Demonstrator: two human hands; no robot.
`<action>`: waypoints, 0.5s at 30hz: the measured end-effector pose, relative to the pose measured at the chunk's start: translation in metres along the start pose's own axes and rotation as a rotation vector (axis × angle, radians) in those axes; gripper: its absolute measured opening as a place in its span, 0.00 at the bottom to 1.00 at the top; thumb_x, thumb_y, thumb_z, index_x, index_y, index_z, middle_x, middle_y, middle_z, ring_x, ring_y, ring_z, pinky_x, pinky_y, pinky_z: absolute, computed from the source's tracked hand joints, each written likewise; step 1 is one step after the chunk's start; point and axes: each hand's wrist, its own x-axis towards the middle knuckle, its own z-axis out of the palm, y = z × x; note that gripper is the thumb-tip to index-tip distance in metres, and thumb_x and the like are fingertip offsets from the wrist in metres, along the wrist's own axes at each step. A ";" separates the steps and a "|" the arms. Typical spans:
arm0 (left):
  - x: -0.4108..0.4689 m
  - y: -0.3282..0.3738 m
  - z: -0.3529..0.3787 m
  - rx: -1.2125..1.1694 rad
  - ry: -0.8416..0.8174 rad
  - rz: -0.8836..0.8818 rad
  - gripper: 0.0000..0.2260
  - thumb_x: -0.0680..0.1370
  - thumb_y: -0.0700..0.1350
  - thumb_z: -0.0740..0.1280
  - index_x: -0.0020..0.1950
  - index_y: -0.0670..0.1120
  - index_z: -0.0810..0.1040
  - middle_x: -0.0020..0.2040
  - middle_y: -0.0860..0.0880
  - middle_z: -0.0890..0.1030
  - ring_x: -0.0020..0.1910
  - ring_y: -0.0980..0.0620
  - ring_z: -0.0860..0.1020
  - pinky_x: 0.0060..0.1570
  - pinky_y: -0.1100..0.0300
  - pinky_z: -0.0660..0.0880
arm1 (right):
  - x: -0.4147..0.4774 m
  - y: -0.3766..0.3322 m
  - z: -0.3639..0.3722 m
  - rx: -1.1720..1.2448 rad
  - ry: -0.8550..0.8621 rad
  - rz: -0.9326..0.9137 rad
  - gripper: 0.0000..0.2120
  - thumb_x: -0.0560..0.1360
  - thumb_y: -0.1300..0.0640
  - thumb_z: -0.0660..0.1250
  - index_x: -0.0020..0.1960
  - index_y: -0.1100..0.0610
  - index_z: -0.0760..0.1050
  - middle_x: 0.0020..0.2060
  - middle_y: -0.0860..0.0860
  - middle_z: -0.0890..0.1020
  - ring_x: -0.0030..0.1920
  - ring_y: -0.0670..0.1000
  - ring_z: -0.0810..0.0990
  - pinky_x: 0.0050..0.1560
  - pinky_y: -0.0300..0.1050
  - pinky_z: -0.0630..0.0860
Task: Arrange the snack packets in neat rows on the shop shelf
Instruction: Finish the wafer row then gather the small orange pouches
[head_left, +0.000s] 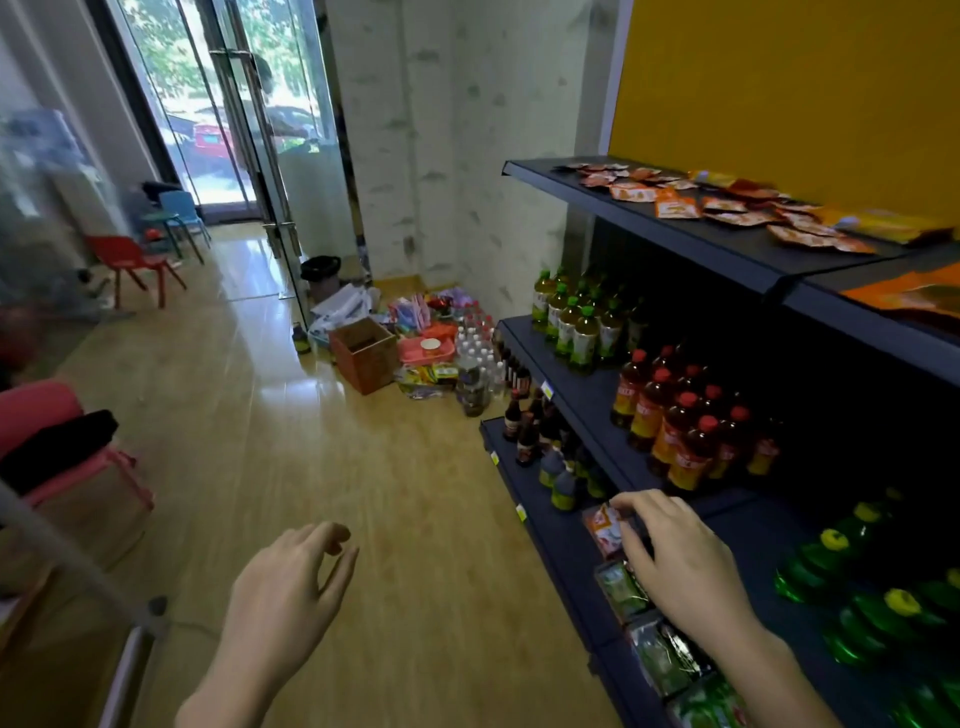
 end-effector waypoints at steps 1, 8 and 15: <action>0.014 -0.004 0.006 -0.016 -0.005 0.003 0.09 0.76 0.54 0.63 0.51 0.53 0.78 0.44 0.57 0.80 0.46 0.57 0.78 0.39 0.64 0.71 | 0.014 -0.002 0.008 -0.006 -0.021 -0.001 0.12 0.79 0.50 0.57 0.61 0.43 0.68 0.52 0.36 0.72 0.55 0.39 0.71 0.42 0.33 0.64; 0.152 -0.015 0.031 0.001 0.049 0.004 0.08 0.76 0.54 0.62 0.48 0.54 0.78 0.42 0.58 0.80 0.38 0.59 0.78 0.30 0.66 0.70 | 0.145 -0.014 0.049 0.017 -0.009 0.010 0.11 0.77 0.50 0.59 0.59 0.44 0.71 0.51 0.37 0.74 0.55 0.39 0.71 0.42 0.31 0.67; 0.301 -0.008 0.038 0.002 0.113 0.088 0.06 0.75 0.52 0.65 0.47 0.52 0.79 0.40 0.55 0.81 0.38 0.55 0.80 0.27 0.66 0.65 | 0.275 -0.030 0.062 0.027 0.042 0.016 0.11 0.77 0.49 0.59 0.59 0.44 0.71 0.52 0.36 0.74 0.56 0.39 0.72 0.47 0.33 0.71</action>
